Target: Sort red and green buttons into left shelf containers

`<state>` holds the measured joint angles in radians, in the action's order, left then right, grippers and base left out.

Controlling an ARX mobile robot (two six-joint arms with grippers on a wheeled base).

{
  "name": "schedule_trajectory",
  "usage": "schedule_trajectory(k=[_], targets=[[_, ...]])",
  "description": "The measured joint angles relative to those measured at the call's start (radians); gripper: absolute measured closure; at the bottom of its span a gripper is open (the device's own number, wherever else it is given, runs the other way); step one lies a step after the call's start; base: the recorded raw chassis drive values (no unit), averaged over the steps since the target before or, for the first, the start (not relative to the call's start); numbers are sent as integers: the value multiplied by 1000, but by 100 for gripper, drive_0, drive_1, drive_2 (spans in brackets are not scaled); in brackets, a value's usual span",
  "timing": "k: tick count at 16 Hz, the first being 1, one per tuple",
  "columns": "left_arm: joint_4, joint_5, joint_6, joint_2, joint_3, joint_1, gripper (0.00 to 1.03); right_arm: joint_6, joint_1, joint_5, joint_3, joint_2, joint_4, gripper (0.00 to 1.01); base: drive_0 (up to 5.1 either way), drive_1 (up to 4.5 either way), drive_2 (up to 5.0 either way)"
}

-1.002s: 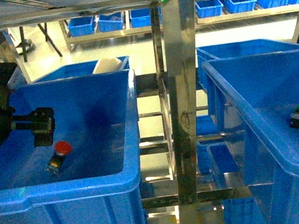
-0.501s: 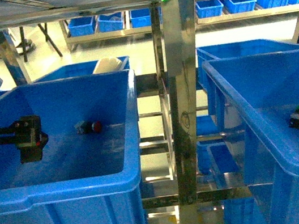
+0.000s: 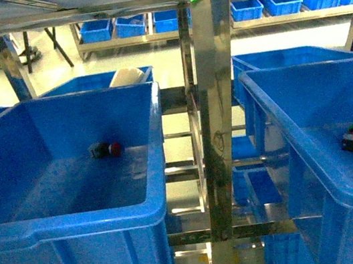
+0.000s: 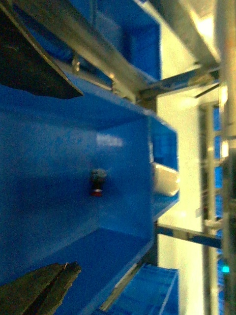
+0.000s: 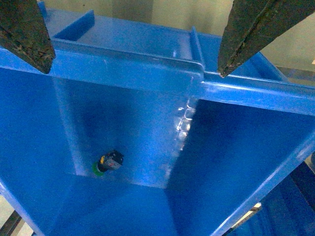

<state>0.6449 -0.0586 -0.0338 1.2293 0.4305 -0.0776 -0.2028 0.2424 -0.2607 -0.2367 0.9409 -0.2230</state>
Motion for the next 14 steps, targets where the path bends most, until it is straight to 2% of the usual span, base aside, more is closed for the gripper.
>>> schedule_trajectory(k=[2, 4, 5, 6, 11, 12, 13, 14], targets=[[-44, 11, -16, -204, -74, 11, 5, 0, 0, 0, 0, 0, 0, 3, 0, 0, 0], [-187, -8, -19, -412, -119, 36, 5, 0, 0, 0, 0, 0, 0, 3, 0, 0, 0], [-260, -39, -18, -519, -123, 43, 5, 0, 0, 0, 0, 0, 0, 3, 0, 0, 0], [-282, -48, -18, -603, -123, 44, 5, 0, 0, 0, 0, 0, 0, 3, 0, 0, 0], [-274, -48, -18, -657, -117, 44, 5, 0, 0, 0, 0, 0, 0, 3, 0, 0, 0], [-296, -39, -17, -650, -114, 45, 6, 14, 0, 4, 13, 8, -66, 4, 0, 0, 0], [-384, 32, 4, -658, -117, 74, 17, 83, -22, 45, 98, 69, -390, 16, 0, 0, 0], [-383, 50, 12, -678, -159, 81, 28, 129, -45, 65, 180, 56, -533, 27, 0, 0, 0]])
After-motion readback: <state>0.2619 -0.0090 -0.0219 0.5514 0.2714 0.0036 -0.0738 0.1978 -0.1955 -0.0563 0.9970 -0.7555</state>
